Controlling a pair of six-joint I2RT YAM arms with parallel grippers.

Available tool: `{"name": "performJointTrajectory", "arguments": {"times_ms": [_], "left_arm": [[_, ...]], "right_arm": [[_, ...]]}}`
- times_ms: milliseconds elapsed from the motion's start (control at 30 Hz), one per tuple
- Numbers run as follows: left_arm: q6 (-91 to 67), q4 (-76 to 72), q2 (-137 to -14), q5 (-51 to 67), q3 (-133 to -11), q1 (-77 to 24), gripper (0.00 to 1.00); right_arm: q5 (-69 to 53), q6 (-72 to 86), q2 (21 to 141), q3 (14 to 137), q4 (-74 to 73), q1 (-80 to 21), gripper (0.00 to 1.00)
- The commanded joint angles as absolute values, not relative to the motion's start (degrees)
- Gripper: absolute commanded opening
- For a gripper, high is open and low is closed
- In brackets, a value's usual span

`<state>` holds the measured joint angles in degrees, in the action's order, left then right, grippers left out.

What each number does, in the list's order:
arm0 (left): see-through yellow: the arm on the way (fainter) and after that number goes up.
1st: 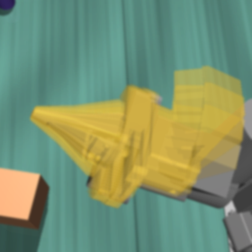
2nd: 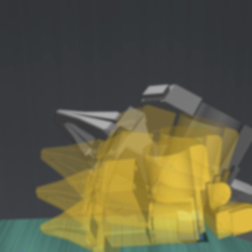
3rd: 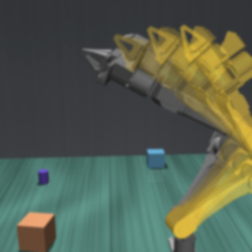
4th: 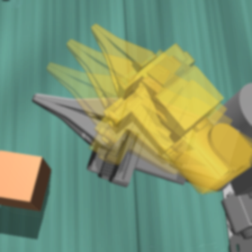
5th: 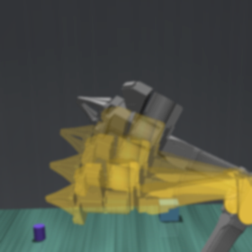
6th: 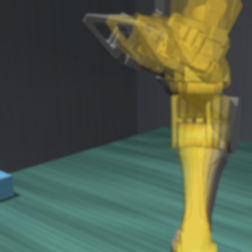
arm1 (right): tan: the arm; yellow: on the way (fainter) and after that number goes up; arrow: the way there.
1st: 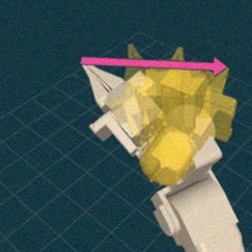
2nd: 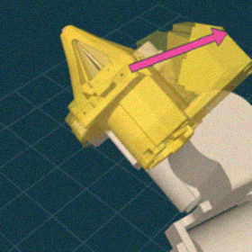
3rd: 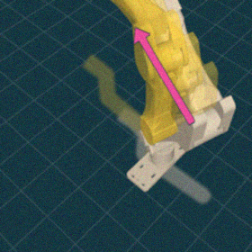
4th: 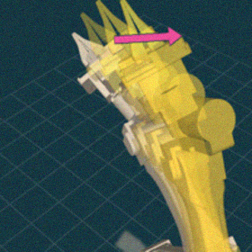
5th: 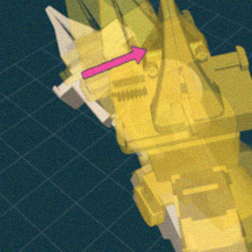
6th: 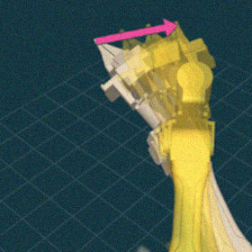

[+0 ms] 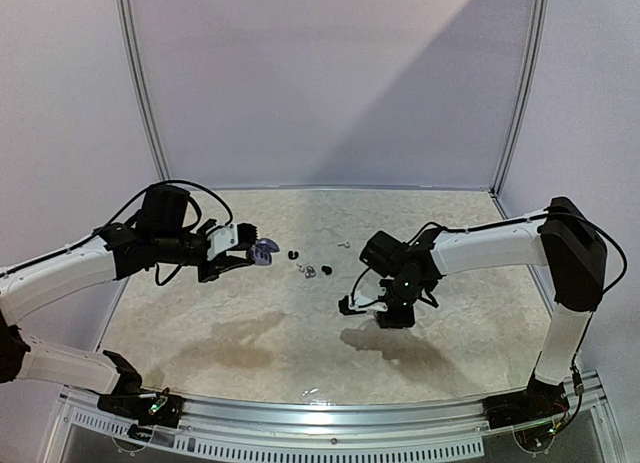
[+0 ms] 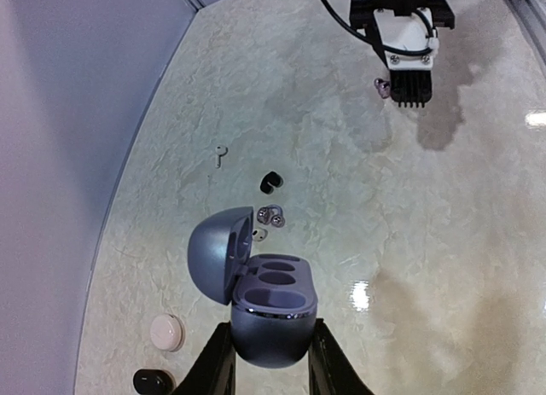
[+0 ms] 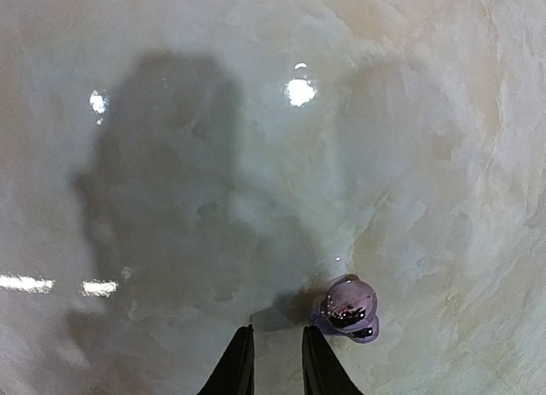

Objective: Insert the wireless bluetooth earbuds into the charging case
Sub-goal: Pick up the left earbud from the center of the board.

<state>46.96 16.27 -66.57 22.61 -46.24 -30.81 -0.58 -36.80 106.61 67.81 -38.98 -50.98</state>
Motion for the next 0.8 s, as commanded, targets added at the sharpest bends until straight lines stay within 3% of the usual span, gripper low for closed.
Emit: {"name": "performJointTrajectory", "arguments": {"times_ms": [0, 767], "left_arm": [[47.47, 16.76, -67.51, 22.49, -47.02, -29.88, 0.00], [47.85, 17.41, -67.85, 23.11, -47.37, -29.79, 0.00]], "right_arm": [[-0.29, -37.85, 107.87, 68.29, -37.14, -50.61, 0.19], [3.43, -37.29, 111.43, 72.89, -35.78, -48.50, 0.19]]}}
